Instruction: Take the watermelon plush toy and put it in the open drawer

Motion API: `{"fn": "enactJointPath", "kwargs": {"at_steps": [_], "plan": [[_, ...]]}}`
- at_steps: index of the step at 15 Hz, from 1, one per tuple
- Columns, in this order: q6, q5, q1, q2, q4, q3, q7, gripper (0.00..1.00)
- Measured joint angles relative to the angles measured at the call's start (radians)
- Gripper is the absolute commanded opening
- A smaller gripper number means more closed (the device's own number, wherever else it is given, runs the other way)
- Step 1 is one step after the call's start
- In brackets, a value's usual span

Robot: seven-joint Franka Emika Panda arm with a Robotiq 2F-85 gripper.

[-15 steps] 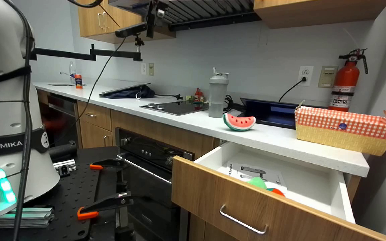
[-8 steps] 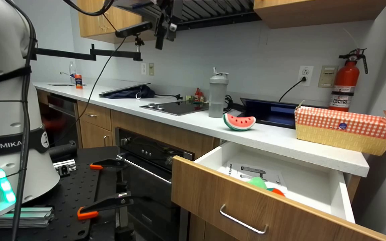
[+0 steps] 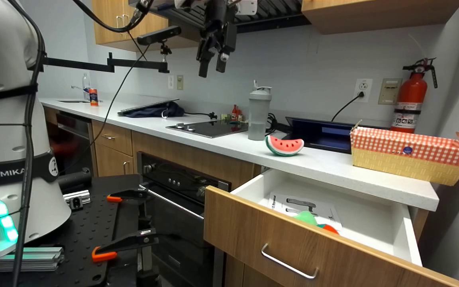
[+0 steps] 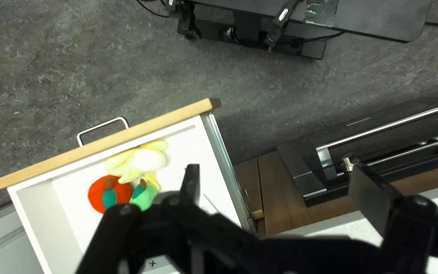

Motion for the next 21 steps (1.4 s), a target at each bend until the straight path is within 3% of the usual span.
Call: {"fn": "enactJointPath", "kwargs": {"at_steps": [10,21], "plan": [[0.275,-0.013,-0.01,0.116,-0.033,-0.045,-0.014,1.0],[0.663,0.005,-0.01,0.207,-0.07,-0.054,-0.004,1.0]]}}
